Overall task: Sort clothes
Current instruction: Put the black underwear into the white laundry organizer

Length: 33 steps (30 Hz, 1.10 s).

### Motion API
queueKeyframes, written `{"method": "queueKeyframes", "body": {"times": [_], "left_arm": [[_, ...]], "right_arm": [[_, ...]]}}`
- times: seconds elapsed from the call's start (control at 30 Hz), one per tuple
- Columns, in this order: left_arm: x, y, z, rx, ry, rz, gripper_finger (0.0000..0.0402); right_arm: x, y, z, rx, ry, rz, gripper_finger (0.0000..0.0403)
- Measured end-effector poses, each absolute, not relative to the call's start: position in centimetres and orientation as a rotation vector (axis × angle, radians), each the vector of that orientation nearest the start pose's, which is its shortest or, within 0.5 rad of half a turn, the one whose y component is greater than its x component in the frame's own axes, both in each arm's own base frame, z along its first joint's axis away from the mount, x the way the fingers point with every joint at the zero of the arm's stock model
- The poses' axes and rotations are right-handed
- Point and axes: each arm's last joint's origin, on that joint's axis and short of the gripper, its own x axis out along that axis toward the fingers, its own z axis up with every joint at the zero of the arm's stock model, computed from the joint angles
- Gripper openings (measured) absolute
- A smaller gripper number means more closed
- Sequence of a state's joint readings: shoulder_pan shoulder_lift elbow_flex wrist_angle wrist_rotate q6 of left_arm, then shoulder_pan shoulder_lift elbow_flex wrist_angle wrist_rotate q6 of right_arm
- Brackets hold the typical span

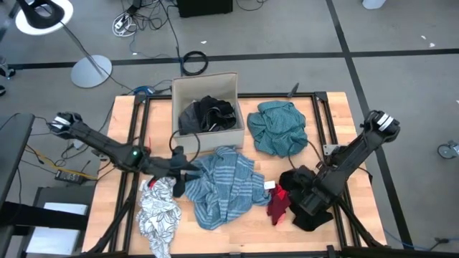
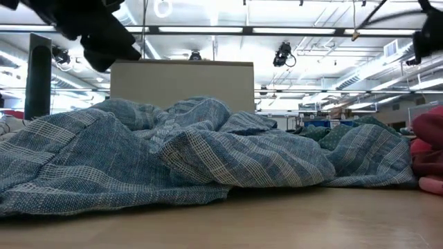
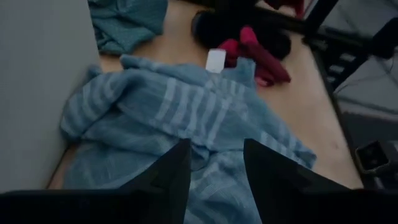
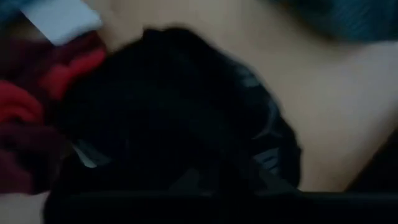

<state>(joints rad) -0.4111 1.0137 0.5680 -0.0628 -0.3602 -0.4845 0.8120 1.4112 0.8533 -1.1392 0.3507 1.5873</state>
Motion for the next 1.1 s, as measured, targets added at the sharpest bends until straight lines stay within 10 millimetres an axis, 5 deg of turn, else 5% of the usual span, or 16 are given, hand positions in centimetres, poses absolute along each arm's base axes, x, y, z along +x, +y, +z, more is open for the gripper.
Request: {"method": "queueKeyframes", "body": {"times": [0.27,0.53,1.1], "left_arm": [[18.7,-7.2,19.9,-0.322,0.451,0.105,0.0152],[18.1,-6.9,18.0,-0.343,0.447,0.112,0.0152],[18.3,-7.0,18.7,-0.296,0.344,0.044,0.0152]], "right_arm": [[14.4,12.7,27.7,0.274,1.120,-0.827,0.0003],[17.4,11.6,36.3,0.161,0.824,-0.644,0.0001],[28.6,4.0,50.0,-0.219,0.285,-0.595,0.0001]]}}
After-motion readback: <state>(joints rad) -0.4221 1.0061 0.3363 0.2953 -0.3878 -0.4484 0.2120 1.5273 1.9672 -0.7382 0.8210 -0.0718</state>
